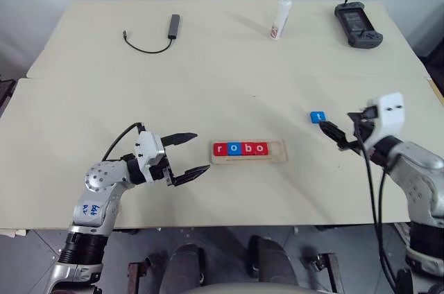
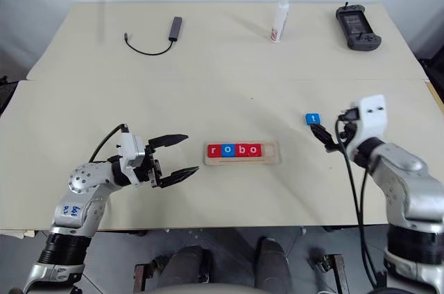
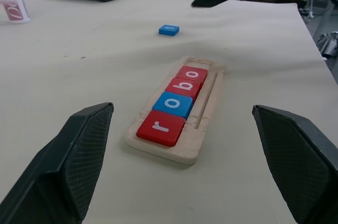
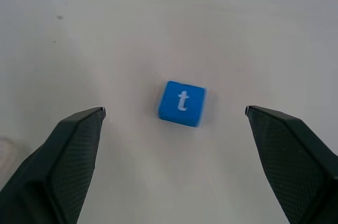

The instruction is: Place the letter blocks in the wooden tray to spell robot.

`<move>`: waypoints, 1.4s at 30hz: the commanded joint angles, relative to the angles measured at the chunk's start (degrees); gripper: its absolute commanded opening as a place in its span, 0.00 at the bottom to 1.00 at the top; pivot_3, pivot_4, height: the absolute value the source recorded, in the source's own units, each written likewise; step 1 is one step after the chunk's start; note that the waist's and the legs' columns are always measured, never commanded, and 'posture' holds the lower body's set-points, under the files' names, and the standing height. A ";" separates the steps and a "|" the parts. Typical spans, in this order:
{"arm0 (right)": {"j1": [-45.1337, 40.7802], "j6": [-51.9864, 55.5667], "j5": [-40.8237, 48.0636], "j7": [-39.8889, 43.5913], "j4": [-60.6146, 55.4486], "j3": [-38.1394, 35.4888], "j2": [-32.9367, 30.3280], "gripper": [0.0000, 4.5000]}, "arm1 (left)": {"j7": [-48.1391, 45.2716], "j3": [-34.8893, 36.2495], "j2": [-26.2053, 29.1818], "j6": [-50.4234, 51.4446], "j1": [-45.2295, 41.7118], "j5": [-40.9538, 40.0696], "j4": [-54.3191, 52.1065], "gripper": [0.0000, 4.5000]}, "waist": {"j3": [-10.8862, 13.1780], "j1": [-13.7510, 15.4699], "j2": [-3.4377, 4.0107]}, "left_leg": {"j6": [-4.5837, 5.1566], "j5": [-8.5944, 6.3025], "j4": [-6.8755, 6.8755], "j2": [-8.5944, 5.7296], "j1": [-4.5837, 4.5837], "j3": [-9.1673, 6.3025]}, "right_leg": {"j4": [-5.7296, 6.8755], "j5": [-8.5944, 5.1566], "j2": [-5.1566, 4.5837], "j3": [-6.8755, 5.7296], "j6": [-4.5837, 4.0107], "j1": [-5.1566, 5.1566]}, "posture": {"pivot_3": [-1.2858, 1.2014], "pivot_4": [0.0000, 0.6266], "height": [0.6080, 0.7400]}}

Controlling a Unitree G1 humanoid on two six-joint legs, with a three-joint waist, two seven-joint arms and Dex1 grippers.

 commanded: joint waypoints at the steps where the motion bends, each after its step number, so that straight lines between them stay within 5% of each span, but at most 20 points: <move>1: -4.89 -0.27 -3.58 -4.23 6.69 2.44 2.04 0.99 | 1.59 1.09 0.24 -0.67 1.98 -0.07 -4.41 1.00 | 0.00 -0.04 0.00 | 0.00 0.00 -0.02 0.01 -0.01 -0.01 | 0.00 0.00 0.01 -0.02 0.00 0.00 | 0.52 0.24 1.00; 9: -9.08 -3.37 -7.54 -8.90 13.67 4.77 6.59 0.95 | 3.09 1.25 0.79 -0.11 3.95 -0.28 -7.14 1.00 | 0.00 -0.14 0.00 | -0.01 0.01 -0.13 0.00 -0.09 -0.02 | -0.09 0.00 0.01 -0.10 0.00 -0.07 | 0.52 0.24 1.00; 18: -8.02 -1.87 -6.32 -9.88 9.69 2.76 8.05 0.33 | 2.80 0.84 1.09 0.34 3.14 -0.61 -6.88 1.00 | 0.00 -0.11 0.00 | -0.04 0.02 -0.13 0.04 -0.06 -0.02 | -0.06 0.00 0.02 -0.10 0.00 -0.07 | 0.52 0.24 1.00; 26: -0.06 10.09 -0.84 -10.60 -10.62 -2.53 7.35 0.33 | -0.28 -1.67 -0.06 0.72 -1.68 -0.87 -2.50 1.00 | 0.00 0.16 0.00 | -0.04 0.02 -0.18 0.04 -0.11 -0.06 | -0.09 -0.01 0.04 -0.14 0.00 -0.11 | 0.52 0.24 1.00; 33: 12.77 24.65 3.17 -17.34 -32.97 -7.55 17.39 0.33 | -2.80 -2.83 -0.62 0.56 -4.64 -0.83 1.28 1.00 | -0.01 0.11 0.00 | -0.04 0.02 -0.19 0.02 -0.15 -0.07 | -0.12 -0.01 0.04 -0.15 0.00 -0.11 | 0.52 0.24 1.00; 39: 17.49 21.88 0.74 -20.84 -36.21 -5.67 23.24 0.33 | -4.77 -3.36 -0.95 0.47 -6.79 -0.76 3.42 1.00 | -0.01 -0.07 0.00 | -0.04 0.02 -0.17 0.01 -0.12 -0.06 | -0.10 -0.01 0.04 -0.11 0.00 -0.11 | 0.52 0.24 1.00; 42: 16.95 18.02 0.94 -18.49 -34.63 -5.91 21.45 0.55 | -5.36 -3.30 -0.83 0.42 -7.28 -0.64 3.58 1.00 | 0.00 -0.06 0.00 | -0.04 0.02 -0.20 0.01 -0.12 -0.07 | -0.11 -0.01 0.05 -0.11 -0.01 -0.12 | 0.52 0.24 1.00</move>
